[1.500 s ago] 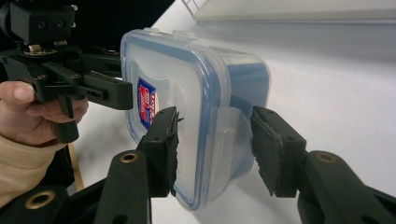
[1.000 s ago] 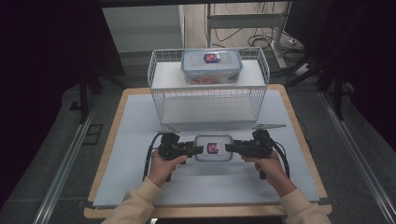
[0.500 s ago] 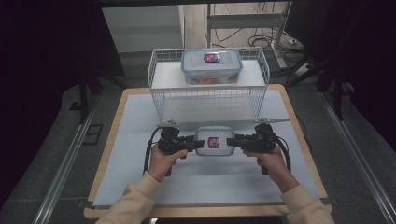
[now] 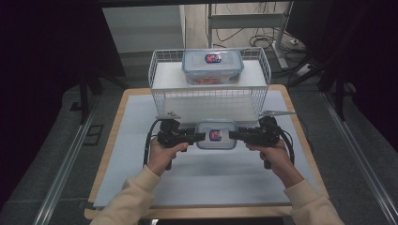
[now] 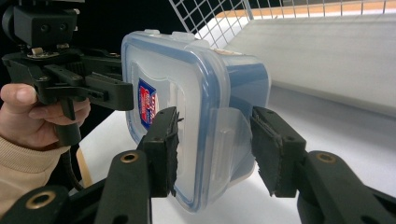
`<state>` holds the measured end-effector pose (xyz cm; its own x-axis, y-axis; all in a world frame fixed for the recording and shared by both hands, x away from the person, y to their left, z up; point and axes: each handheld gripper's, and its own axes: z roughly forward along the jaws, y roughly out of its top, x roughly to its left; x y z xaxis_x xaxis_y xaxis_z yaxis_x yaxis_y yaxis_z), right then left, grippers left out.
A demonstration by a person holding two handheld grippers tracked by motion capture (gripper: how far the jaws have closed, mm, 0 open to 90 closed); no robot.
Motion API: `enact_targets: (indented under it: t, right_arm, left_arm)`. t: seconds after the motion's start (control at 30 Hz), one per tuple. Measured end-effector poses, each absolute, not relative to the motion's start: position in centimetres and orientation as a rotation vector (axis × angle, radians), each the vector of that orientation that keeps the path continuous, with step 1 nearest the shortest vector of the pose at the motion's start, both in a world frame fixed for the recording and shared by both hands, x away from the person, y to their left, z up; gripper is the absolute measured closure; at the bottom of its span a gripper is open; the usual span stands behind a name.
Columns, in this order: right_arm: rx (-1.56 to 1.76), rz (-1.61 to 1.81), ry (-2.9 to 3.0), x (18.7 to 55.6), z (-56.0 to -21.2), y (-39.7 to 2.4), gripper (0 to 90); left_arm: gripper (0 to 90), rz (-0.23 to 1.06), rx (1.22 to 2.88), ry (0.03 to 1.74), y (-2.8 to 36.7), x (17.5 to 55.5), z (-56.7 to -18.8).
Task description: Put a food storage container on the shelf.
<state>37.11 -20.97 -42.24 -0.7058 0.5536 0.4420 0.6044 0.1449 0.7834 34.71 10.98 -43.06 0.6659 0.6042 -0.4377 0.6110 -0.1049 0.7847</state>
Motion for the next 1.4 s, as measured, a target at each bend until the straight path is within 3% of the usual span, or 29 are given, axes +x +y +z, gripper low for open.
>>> enact_targets:
  t: [0.77, 1.4]
  right_arm:
    - [-1.155, -1.693, -2.366, 38.5, -38.5, -20.5, 52.7]
    - [-1.128, -1.751, -2.392, 40.2, -33.5, -20.1, 52.7]
  left_arm:
    - [50.8, 0.036, 1.75, 0.938, 11.5, 36.1, -39.5]
    - [50.7, 0.09, 1.742, 0.9, 11.9, 38.0, -34.4]
